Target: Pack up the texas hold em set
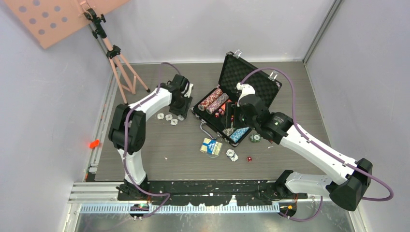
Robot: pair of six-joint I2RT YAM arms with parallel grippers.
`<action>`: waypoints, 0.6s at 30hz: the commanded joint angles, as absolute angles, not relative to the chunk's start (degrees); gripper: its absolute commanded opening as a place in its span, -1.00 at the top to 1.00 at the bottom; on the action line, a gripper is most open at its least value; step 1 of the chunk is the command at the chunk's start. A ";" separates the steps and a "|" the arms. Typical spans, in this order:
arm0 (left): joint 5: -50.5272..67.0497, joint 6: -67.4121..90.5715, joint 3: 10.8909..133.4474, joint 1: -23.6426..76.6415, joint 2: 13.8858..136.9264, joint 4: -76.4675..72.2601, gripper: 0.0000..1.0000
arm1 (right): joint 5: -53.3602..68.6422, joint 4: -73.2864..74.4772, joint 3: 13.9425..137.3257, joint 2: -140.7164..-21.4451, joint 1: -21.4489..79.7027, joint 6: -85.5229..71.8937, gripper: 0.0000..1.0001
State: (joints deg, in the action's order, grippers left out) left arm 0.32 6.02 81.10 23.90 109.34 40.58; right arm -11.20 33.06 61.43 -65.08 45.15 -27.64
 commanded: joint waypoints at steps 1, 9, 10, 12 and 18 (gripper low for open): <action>1.83 7.27 80.01 24.26 103.92 38.59 0.24 | -12.84 33.29 61.89 -64.85 45.12 -28.25 -0.39; 2.87 8.39 77.95 24.86 100.75 37.22 0.25 | -13.51 35.32 62.50 -68.19 45.00 -28.34 -0.38; 2.96 8.57 77.64 24.87 100.37 37.06 0.25 | -13.61 36.05 62.84 -68.68 44.95 -28.54 -0.38; 3.43 8.76 77.13 24.87 100.17 36.93 0.25 | -13.24 36.59 63.09 -70.02 44.91 -28.87 -0.35; 3.59 10.27 74.95 24.87 101.40 36.47 0.24 | -11.03 36.87 63.34 -72.95 44.65 -29.44 -0.31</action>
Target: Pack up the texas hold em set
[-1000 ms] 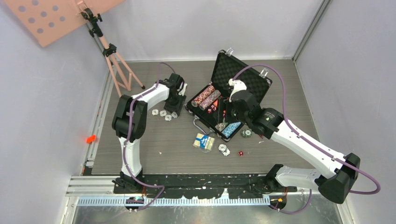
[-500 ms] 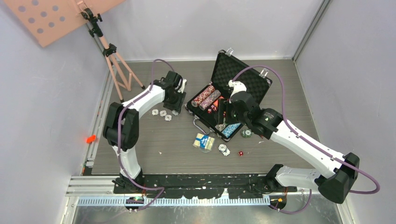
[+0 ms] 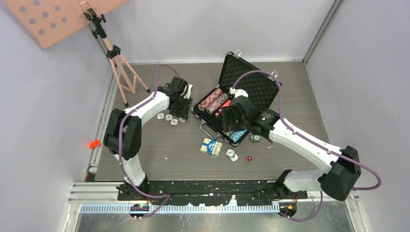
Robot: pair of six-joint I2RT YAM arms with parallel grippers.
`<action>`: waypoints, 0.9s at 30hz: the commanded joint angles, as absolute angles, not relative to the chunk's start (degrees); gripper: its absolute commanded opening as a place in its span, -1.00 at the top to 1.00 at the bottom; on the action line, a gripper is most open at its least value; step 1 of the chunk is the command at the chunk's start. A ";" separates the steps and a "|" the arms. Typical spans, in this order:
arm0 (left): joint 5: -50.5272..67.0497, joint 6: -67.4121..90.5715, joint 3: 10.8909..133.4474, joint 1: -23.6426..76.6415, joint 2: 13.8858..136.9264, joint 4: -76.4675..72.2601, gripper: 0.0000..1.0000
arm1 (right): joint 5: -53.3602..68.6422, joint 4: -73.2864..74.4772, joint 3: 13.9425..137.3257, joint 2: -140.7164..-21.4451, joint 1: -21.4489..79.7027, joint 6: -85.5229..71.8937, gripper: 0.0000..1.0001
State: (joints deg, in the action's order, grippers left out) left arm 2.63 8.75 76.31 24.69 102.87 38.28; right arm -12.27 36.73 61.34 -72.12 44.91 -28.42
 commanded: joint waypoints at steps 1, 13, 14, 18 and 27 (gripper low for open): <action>3.46 10.55 74.59 24.87 101.81 36.43 0.23 | -10.39 36.89 63.40 -73.35 44.61 -29.44 -0.31; 1.67 11.57 68.69 26.43 98.70 31.37 -0.84 | -16.72 36.76 64.53 -80.15 43.99 -30.12 -0.32; 2.23 11.75 67.65 26.45 97.56 30.19 -0.95 | -16.97 36.62 65.14 -81.87 43.75 -29.72 -0.26; 2.64 13.35 63.65 26.70 91.73 26.65 -0.99 | -17.48 35.92 70.16 -87.70 42.38 -28.79 -0.11; 1.56 15.97 47.73 27.25 76.01 13.34 -0.98 | -23.63 29.00 76.16 -98.72 39.82 -40.37 -0.07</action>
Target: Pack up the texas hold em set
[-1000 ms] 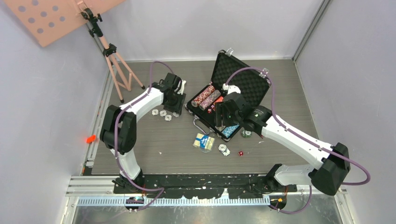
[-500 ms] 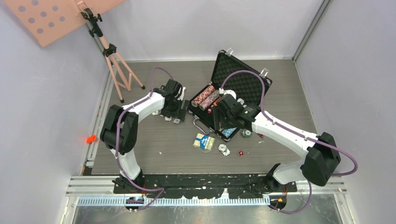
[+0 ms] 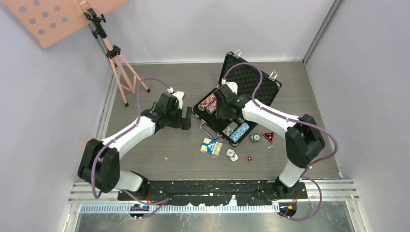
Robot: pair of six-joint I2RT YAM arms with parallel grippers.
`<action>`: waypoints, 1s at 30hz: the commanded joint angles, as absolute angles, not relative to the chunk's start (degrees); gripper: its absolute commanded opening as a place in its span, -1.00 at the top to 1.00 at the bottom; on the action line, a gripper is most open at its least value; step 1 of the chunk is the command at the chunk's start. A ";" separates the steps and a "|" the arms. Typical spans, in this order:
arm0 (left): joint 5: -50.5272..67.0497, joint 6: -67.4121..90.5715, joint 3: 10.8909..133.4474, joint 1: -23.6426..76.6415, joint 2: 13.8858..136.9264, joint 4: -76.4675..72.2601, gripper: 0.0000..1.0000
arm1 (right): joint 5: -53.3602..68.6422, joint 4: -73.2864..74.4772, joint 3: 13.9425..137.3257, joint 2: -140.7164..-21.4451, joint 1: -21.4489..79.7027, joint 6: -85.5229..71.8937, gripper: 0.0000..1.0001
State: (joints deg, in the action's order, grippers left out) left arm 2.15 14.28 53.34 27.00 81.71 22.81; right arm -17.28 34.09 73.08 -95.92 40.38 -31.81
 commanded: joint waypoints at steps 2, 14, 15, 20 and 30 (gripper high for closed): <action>1.71 16.73 44.21 27.25 73.12 10.10 -0.98 | -26.39 27.58 76.44 -100.68 39.82 -45.30 -0.04; 0.55 19.68 27.78 27.29 60.32 -6.33 -0.94 | -30.45 26.06 81.42 -109.17 39.90 -50.77 0.13; 0.50 19.76 27.04 27.33 59.78 -7.10 -0.94 | -30.18 26.14 81.75 -109.38 39.90 -50.87 0.15; -1.21 20.10 24.94 27.33 58.81 -9.38 -0.94 | -28.24 25.81 82.34 -110.87 39.81 -50.75 0.17; -1.30 20.13 25.23 27.29 58.22 -8.88 -0.94 | -25.75 25.78 82.99 -114.00 39.89 -51.99 0.20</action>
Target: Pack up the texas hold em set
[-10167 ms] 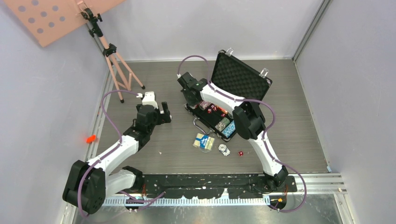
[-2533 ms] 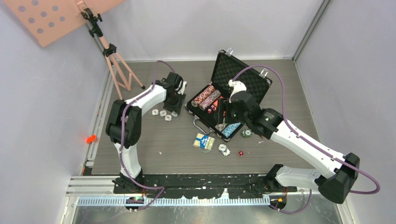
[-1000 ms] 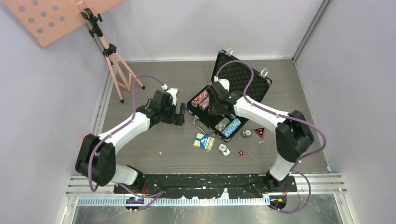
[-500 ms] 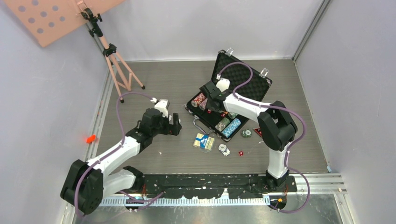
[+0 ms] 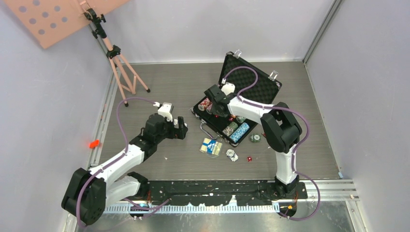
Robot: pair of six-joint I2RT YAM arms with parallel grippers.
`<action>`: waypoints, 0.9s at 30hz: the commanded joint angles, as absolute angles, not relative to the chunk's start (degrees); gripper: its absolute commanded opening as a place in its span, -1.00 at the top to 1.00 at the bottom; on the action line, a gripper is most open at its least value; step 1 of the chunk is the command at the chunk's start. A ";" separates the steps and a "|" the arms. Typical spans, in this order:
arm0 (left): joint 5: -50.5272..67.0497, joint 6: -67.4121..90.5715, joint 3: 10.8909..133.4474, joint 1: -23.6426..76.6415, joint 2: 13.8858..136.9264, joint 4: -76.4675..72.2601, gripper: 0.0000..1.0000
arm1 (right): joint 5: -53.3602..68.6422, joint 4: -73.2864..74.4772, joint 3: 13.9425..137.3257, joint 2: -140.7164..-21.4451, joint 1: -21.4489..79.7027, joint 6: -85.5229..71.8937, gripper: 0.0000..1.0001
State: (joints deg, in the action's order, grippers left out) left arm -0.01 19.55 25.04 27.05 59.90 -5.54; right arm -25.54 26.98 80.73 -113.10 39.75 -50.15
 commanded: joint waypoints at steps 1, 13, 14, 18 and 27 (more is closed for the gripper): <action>-1.29 20.13 25.22 27.33 58.23 -8.85 -0.94 | -25.82 25.90 83.04 -114.09 39.88 -52.10 0.21; -1.56 20.00 25.57 27.31 58.73 -8.44 -0.94 | -25.17 26.45 81.62 -114.31 39.90 -53.38 0.41; -1.50 19.99 25.64 27.29 58.83 -8.44 -0.94 | -24.90 26.45 81.51 -114.20 39.90 -53.45 0.41; -1.58 19.94 25.84 27.27 59.07 -8.26 -0.94 | -23.42 26.78 80.63 -112.83 40.12 -54.72 0.44; -1.58 19.84 25.84 27.30 59.12 -8.17 -0.94 | -23.40 26.91 78.85 -110.99 40.18 -55.01 0.41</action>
State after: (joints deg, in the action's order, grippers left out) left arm -0.60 19.55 25.04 27.05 59.35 -5.74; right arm -23.66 26.09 80.05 -113.36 39.79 -53.95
